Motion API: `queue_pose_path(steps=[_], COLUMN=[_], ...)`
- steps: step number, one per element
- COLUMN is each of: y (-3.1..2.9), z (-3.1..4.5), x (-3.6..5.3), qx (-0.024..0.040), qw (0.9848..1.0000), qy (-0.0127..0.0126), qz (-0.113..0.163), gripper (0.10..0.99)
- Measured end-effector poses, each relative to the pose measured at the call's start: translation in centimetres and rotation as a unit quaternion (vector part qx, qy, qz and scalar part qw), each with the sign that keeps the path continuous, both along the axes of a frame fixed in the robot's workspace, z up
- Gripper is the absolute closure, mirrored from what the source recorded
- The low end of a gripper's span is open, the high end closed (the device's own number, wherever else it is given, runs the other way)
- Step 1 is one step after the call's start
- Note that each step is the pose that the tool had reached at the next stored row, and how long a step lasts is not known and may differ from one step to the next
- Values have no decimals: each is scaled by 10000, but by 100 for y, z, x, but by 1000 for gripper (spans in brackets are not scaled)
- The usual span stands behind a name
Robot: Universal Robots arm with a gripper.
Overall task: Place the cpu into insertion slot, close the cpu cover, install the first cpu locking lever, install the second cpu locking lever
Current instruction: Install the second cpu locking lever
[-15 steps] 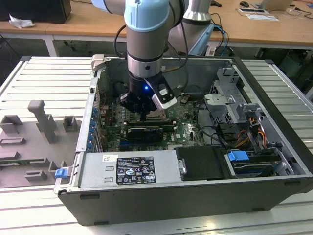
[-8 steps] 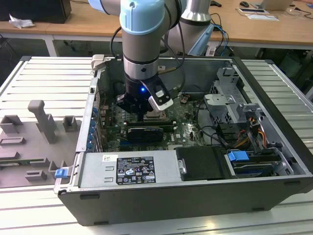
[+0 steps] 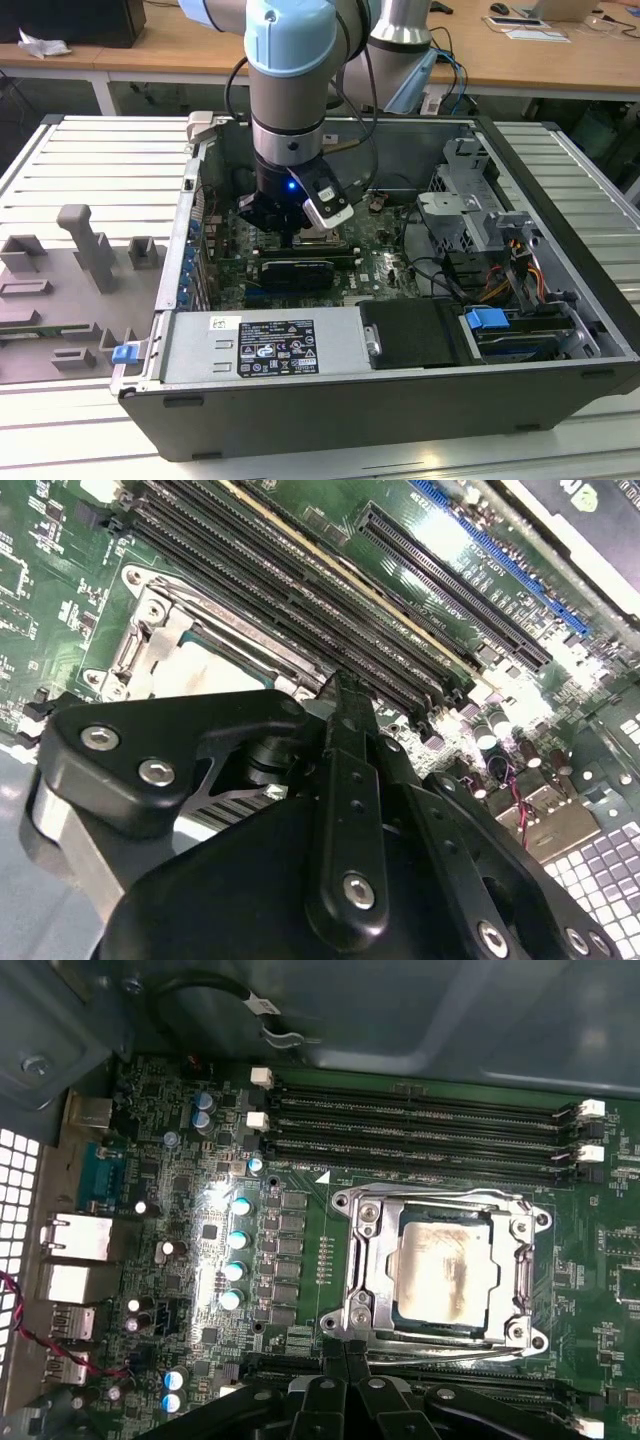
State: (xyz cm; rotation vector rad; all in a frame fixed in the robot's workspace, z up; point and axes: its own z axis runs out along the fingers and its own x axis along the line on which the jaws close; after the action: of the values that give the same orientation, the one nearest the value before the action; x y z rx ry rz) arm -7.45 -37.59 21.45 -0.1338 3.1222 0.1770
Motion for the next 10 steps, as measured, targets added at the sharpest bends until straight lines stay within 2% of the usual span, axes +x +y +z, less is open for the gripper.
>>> queue_pose_path(steps=[5,10], y=[-2,-2], z=[-47,-82], x=[-1,-2], qx=[3,42], qw=[10000,10000], qy=[0,0], qz=[0,0], gripper=[980,980])
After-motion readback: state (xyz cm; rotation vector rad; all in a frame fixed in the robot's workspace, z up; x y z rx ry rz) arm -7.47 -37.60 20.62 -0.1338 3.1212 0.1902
